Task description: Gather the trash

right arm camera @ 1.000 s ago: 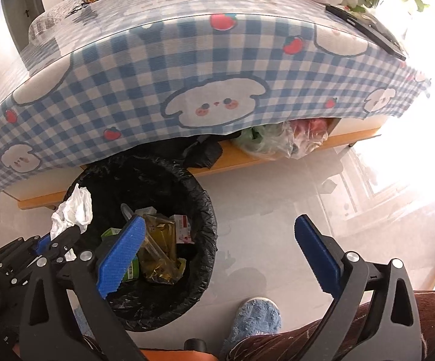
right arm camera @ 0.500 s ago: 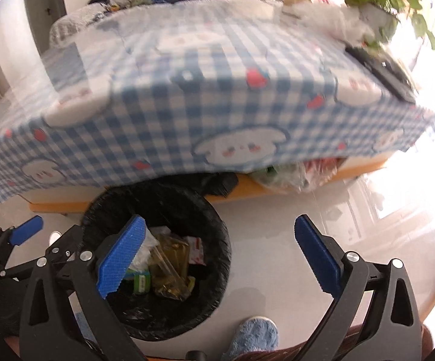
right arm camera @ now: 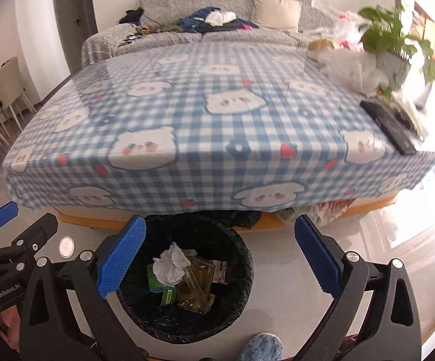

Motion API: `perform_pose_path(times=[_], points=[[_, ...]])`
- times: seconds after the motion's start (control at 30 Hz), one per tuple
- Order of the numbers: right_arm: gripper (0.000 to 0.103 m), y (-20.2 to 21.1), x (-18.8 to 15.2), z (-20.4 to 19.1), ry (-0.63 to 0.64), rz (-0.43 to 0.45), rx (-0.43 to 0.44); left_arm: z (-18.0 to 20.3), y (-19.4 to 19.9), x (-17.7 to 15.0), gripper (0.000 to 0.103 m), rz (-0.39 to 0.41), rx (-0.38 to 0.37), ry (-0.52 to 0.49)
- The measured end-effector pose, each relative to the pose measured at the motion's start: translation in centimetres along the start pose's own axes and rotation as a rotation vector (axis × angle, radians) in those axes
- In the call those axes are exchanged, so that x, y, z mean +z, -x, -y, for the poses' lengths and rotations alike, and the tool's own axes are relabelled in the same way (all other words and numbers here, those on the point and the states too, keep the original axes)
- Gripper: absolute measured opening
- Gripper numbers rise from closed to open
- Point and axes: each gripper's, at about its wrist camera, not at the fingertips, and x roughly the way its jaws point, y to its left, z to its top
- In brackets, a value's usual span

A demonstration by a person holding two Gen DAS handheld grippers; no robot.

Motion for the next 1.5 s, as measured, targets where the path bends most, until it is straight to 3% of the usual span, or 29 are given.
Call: perform_pose_path(times=[0.27, 1.5], points=[[0.095, 2.2, -0.5, -1.0, 0.038, 0.016, 0.014, -0.7, 0.6, -0.6, 0.097, -0.027, -0.001, 0.011], [0.095, 0.9, -0.9, -1.3, 0.044, -0.014, 0.003, -0.6, -0.6, -1.0, 0.097, -0.052, 0.011, 0.002]])
